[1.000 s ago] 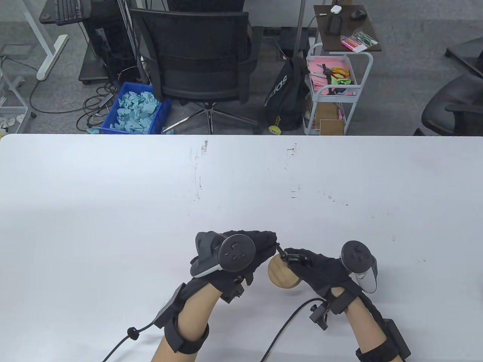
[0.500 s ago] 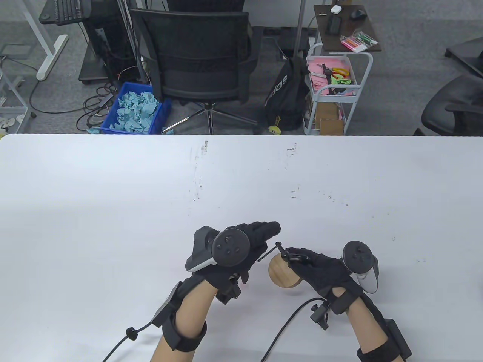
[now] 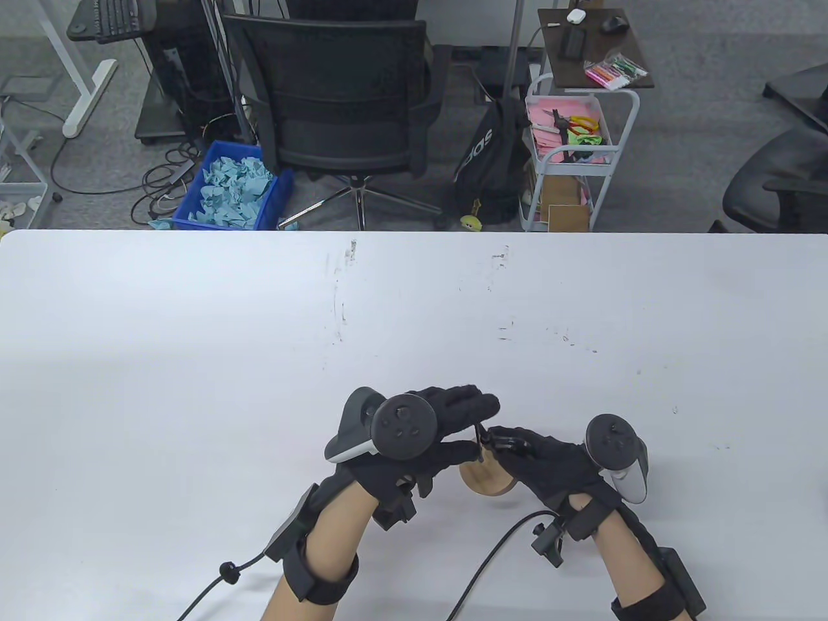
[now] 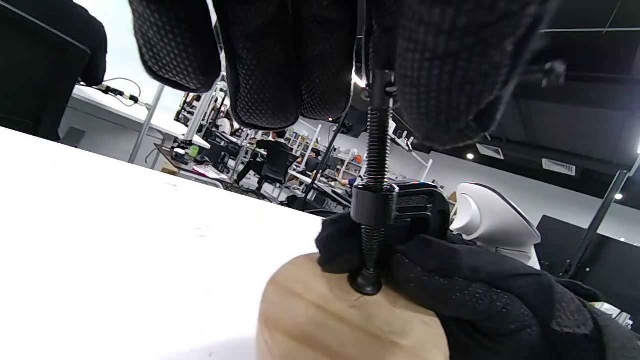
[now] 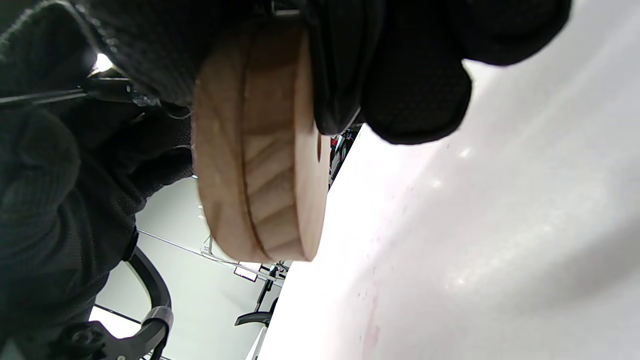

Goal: Unscrew the clamp open

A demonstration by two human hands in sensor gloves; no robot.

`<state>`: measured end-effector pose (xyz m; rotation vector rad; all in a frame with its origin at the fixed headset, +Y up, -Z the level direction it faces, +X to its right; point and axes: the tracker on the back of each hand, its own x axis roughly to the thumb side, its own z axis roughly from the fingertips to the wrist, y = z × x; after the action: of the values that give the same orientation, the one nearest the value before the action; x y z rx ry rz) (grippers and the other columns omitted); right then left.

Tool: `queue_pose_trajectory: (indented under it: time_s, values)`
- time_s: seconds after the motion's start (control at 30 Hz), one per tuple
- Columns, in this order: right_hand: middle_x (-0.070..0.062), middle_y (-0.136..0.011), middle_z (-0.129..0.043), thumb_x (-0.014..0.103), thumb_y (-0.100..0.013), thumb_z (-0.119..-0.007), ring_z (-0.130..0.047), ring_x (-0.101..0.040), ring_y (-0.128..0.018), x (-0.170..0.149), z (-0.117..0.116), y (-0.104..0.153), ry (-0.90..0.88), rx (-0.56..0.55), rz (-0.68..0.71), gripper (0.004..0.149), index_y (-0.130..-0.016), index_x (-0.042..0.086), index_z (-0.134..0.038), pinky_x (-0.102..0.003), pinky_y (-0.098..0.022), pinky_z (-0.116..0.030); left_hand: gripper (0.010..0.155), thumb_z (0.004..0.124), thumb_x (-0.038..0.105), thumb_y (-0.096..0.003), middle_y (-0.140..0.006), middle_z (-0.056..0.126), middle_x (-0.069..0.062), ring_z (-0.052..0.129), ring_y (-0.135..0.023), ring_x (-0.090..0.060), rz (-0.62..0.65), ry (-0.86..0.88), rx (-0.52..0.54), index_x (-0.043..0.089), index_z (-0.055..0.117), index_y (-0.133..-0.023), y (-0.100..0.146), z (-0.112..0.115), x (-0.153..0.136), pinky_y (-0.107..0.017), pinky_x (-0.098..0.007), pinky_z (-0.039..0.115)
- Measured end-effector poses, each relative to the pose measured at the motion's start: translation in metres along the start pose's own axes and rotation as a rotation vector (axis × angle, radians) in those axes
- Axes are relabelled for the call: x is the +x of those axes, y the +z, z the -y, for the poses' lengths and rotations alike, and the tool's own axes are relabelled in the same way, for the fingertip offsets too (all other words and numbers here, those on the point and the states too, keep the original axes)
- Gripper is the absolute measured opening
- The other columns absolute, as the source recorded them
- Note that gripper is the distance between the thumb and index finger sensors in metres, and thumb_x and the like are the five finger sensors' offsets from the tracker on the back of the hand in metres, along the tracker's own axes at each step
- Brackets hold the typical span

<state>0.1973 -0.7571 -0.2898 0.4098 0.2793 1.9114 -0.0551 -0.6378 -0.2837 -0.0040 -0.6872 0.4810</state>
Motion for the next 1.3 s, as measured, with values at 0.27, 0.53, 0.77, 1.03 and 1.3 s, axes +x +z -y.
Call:
queue_pose_trajectory:
  time_s: [0.27,0.53,0.77,1.03,1.3]
  values:
    - [-0.016,-0.086,-0.073,0.046,-0.043,-0.081,-0.095,-0.019,-0.052,0.004,-0.008,-0.001,0.069,0.033,0.01,0.045,-0.087,0.038,-0.082,-0.051,-0.044,-0.072,0.042,0.079,0.059,-0.0467,-0.055,0.104,0.004,0.107,-0.034,-0.01,-0.062,-0.112,0.141,0.03,0.093,-0.073,-0.001,0.003,0.002,-0.04,-0.031,0.089]
    - [-0.015,-0.086,-0.073,0.046,-0.043,-0.081,-0.095,-0.019,-0.052,0.006,-0.012,-0.001,0.096,0.06,0.012,0.045,-0.087,0.039,-0.082,-0.051,-0.044,-0.072,0.042,0.077,0.064,-0.0458,-0.025,0.099,0.006,0.097,-0.007,-0.004,-0.116,-0.189,0.157,0.027,0.096,-0.049,-0.002,0.005,0.0,-0.021,-0.025,0.089]
    - [-0.016,-0.086,-0.073,0.045,-0.043,-0.081,-0.095,-0.019,-0.052,0.003,-0.008,-0.002,0.061,0.042,-0.007,0.045,-0.087,0.038,-0.082,-0.052,-0.044,-0.072,0.054,0.078,0.066,-0.0447,-0.07,0.1,0.006,0.107,-0.05,-0.011,-0.085,-0.147,0.136,0.031,0.084,-0.085,0.001,0.0,0.002,-0.051,-0.033,0.088]
    - [-0.016,-0.086,-0.073,0.045,-0.043,-0.081,-0.095,-0.019,-0.052,0.001,-0.006,-0.001,0.045,0.033,-0.005,0.045,-0.087,0.038,-0.082,-0.052,-0.044,-0.071,0.054,0.087,0.05,-0.0456,-0.116,0.065,0.01,0.068,-0.111,-0.033,0.001,-0.059,-0.016,0.042,0.076,-0.098,-0.003,0.005,0.006,-0.078,-0.056,0.064]
    - [-0.016,-0.086,-0.073,0.045,-0.043,-0.081,-0.096,-0.019,-0.051,0.001,-0.007,-0.001,0.063,0.039,-0.003,0.045,-0.087,0.038,-0.083,-0.051,-0.044,-0.072,0.072,0.089,0.054,-0.0432,-0.106,0.08,0.009,0.085,-0.1,-0.026,-0.063,-0.176,0.01,0.041,0.058,-0.108,0.0,0.002,0.006,-0.076,-0.053,0.068]
